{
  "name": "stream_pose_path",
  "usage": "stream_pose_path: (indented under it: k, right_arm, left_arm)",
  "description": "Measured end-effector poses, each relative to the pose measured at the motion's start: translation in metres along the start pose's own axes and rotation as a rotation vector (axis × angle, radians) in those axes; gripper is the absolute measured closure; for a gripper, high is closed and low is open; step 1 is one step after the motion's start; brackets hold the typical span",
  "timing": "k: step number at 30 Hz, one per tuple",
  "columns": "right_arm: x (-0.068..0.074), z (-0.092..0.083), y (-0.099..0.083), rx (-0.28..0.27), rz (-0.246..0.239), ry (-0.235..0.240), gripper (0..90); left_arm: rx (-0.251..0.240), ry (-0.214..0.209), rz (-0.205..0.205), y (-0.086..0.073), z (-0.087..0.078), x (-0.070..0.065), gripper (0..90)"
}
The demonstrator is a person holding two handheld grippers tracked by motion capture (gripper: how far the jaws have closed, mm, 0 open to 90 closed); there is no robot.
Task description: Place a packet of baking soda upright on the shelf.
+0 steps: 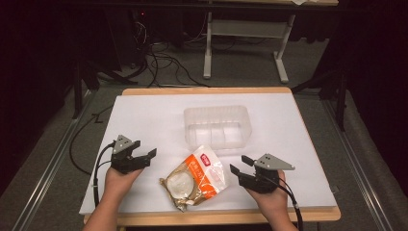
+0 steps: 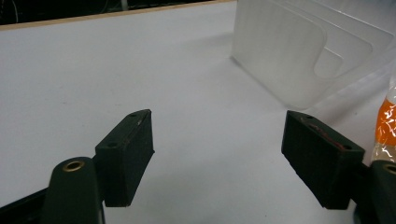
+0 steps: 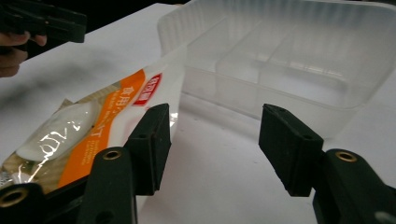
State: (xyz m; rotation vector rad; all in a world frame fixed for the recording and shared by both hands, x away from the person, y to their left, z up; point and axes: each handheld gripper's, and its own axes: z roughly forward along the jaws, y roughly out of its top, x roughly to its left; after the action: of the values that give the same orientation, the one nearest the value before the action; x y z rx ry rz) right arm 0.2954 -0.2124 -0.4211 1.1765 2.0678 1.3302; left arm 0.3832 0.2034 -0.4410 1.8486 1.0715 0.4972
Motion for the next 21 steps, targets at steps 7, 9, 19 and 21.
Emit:
stream_pose_path:
  k: [7, 9, 19, 21]
  right_arm:
    - [0.019, 0.018, -0.002, 0.024, 0.026, 0.068, 28.8]
    - [0.027, 0.029, -0.006, 0.050, 0.027, 0.088, 26.1]
    - [0.028, 0.047, -0.024, 0.113, 0.118, 0.156, 23.0]
    - [0.030, 0.047, -0.026, 0.118, 0.122, 0.168, 25.1]
  left_arm:
    - [0.004, -0.002, 0.002, 0.000, 0.001, -0.001, 25.5]
    - [0.005, -0.001, 0.003, 0.000, 0.001, -0.001, 25.5]
    - [-0.001, 0.000, 0.000, 0.000, -0.001, 0.000, 25.5]
    - [0.000, -0.001, 0.001, 0.000, -0.001, 0.000, 25.5]
